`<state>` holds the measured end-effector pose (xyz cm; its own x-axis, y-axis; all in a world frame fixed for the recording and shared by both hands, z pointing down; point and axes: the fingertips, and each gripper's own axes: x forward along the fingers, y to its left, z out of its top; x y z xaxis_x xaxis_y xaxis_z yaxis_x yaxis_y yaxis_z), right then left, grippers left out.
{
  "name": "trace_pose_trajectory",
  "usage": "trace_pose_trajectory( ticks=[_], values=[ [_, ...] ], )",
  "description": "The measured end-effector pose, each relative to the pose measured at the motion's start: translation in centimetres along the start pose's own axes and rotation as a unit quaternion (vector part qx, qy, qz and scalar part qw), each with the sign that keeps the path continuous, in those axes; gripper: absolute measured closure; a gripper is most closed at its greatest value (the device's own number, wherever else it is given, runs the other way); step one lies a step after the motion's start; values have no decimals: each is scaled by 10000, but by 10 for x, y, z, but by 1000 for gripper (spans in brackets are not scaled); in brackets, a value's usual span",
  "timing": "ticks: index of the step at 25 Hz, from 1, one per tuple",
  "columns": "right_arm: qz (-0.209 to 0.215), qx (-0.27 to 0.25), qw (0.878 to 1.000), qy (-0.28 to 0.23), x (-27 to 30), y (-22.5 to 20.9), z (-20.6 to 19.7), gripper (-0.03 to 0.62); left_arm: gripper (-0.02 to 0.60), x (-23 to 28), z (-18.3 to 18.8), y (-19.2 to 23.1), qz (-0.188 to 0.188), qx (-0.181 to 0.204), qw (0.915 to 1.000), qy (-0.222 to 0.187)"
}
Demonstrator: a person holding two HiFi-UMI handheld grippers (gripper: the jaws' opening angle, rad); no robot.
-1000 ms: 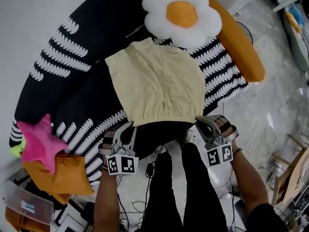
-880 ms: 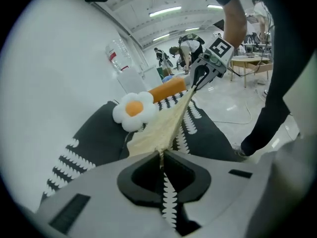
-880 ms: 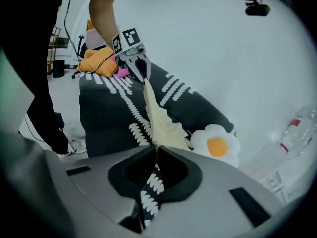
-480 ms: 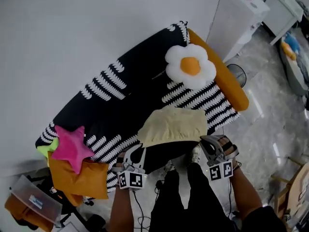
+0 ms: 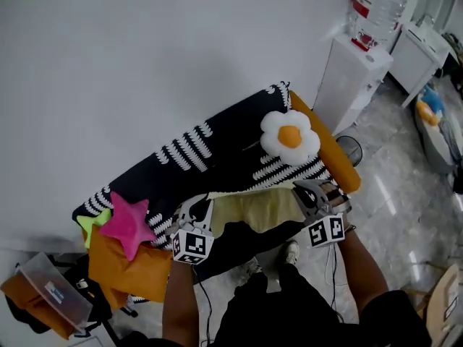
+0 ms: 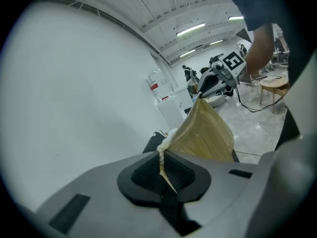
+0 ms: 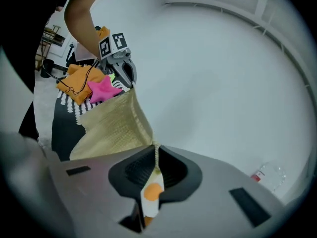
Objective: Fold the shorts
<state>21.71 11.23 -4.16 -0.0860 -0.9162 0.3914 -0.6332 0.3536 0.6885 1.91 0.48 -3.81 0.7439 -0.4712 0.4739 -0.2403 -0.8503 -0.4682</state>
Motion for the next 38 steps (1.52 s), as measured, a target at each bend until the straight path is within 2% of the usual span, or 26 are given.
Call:
trace_pose_trajectory(
  ticks=[4, 8, 11, 15, 21, 25, 30, 34, 38],
  values=[
    [-49, -247, 9996, -104, 3, -25, 22, 572, 556, -12, 17, 30, 207, 46, 9997, -100],
    [-2, -382, 9992, -132, 18, -37, 36, 574, 555, -20, 13, 52, 422, 174, 9989, -98],
    [25, -666, 9976, -197, 42, -40, 41, 574, 555, -20, 0, 63, 388, 216, 9990, 35],
    [64, -780, 9967, -232, 65, -47, 59, 574, 555, -24, -12, 79, 369, 201, 9991, 115],
    [222, -990, 9948, -14, 95, -34, 61, 576, 554, -17, -34, 95, 231, 260, 9993, 170],
    [446, -1055, 9934, 82, 125, -23, 51, 576, 554, 2, -59, 99, 10, 290, 9987, 415],
    [961, -1301, 9868, 117, 174, -7, 34, 574, 554, 30, -97, 104, -243, 28, 9958, 888],
    [1348, -1547, 9787, 82, 211, -3, 21, 574, 554, 51, -114, 110, -244, 118, 9918, 1247],
    [1480, -1804, 9724, -84, 235, -8, 19, 576, 554, 59, -117, 123, -123, 202, 9897, 1415]
  ],
)
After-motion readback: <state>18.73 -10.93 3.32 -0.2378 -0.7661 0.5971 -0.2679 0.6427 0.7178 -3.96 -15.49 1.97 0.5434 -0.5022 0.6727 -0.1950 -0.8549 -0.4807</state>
